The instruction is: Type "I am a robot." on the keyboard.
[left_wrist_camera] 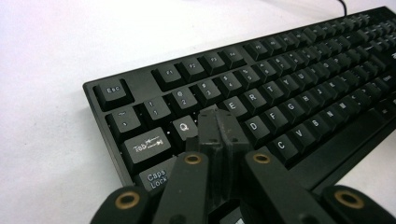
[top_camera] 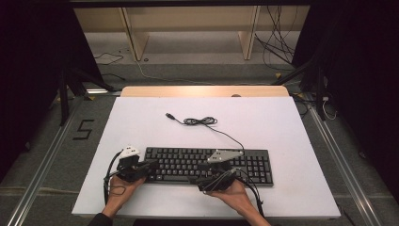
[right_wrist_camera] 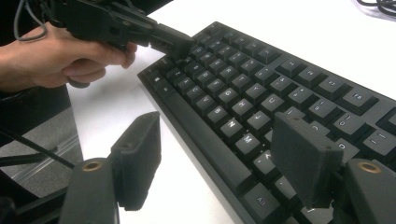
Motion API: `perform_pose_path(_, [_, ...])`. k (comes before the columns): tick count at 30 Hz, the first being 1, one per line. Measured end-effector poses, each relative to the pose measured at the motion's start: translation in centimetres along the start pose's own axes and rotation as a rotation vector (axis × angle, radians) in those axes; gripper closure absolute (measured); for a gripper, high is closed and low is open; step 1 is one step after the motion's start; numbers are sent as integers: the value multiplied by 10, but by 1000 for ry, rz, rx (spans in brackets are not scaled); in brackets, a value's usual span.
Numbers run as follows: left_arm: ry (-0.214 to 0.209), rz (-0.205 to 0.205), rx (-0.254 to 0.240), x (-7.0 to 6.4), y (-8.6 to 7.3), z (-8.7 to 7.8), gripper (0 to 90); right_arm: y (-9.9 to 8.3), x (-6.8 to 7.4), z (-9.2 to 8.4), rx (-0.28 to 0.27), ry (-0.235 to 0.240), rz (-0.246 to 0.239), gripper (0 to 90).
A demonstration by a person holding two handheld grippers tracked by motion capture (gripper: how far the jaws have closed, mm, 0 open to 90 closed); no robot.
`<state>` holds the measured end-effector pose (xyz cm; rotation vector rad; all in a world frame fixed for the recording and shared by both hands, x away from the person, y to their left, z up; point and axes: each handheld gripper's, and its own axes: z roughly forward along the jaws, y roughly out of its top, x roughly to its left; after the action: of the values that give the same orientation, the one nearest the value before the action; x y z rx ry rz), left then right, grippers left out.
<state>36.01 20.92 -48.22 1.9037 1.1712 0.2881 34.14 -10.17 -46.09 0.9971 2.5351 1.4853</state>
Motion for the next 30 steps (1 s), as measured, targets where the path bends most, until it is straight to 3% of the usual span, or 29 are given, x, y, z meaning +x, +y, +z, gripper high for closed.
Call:
perform_pose_path(16, [-9, -14, 39, 2, -1, 4, 890, -2, 2, -6, -23, -8, -7, 308])
perform_pose_path(26, [-8, -17, 28, 1, -1, 3, 887, -2, 0, -6, -24, -25, -4, 317])
perform_pose_path(30, [-14, -9, 13, -2, 0, -1, 820, -2, -1, -6, -25, -27, -3, 329])
